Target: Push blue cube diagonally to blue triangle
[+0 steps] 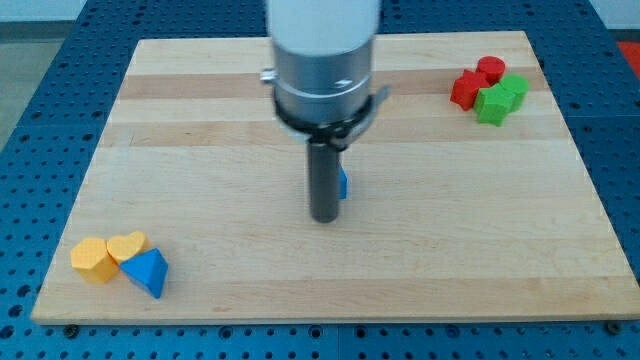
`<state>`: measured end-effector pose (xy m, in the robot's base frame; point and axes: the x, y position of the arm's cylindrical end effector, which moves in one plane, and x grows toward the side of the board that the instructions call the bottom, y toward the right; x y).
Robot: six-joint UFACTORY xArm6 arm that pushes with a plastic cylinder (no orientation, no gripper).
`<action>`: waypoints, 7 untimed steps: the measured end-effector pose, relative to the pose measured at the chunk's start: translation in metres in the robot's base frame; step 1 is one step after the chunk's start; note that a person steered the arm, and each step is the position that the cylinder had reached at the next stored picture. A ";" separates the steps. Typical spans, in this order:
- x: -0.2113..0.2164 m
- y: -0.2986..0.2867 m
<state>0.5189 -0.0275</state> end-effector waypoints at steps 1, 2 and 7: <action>0.008 -0.008; -0.019 0.046; -0.035 -0.003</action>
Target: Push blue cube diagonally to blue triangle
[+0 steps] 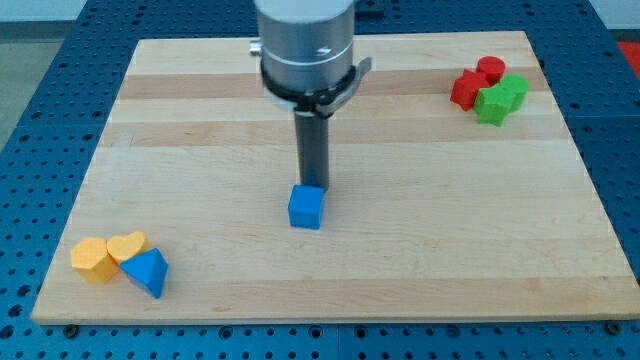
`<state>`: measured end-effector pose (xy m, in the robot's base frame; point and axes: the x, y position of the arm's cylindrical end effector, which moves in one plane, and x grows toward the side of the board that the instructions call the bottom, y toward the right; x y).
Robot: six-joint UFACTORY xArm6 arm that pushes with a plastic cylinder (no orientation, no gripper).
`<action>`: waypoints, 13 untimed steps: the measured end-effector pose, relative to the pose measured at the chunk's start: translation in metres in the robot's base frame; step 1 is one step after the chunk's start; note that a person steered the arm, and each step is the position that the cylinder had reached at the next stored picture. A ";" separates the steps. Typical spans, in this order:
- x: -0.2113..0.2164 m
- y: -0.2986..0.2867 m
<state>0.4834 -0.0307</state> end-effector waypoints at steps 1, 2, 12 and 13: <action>-0.011 -0.001; -0.025 0.011; 0.022 0.004; 0.006 -0.035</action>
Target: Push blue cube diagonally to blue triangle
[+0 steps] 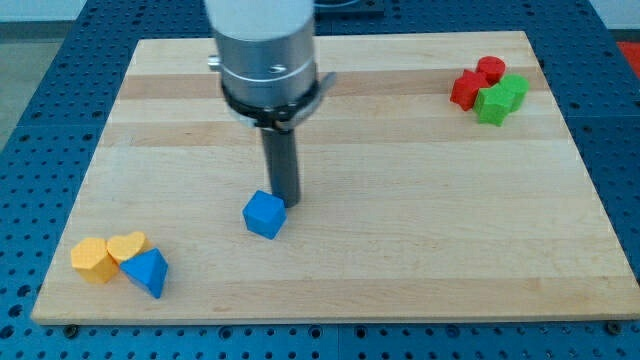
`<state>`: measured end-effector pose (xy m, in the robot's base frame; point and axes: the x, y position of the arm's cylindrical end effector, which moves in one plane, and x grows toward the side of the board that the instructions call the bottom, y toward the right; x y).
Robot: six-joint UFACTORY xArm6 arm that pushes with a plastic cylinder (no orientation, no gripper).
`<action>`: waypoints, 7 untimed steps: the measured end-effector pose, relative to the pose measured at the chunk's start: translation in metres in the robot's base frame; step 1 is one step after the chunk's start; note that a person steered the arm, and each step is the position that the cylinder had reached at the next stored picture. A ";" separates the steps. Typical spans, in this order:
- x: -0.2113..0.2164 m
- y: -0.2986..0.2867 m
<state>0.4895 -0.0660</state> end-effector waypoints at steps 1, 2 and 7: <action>0.001 -0.032; 0.001 -0.050; -0.001 -0.008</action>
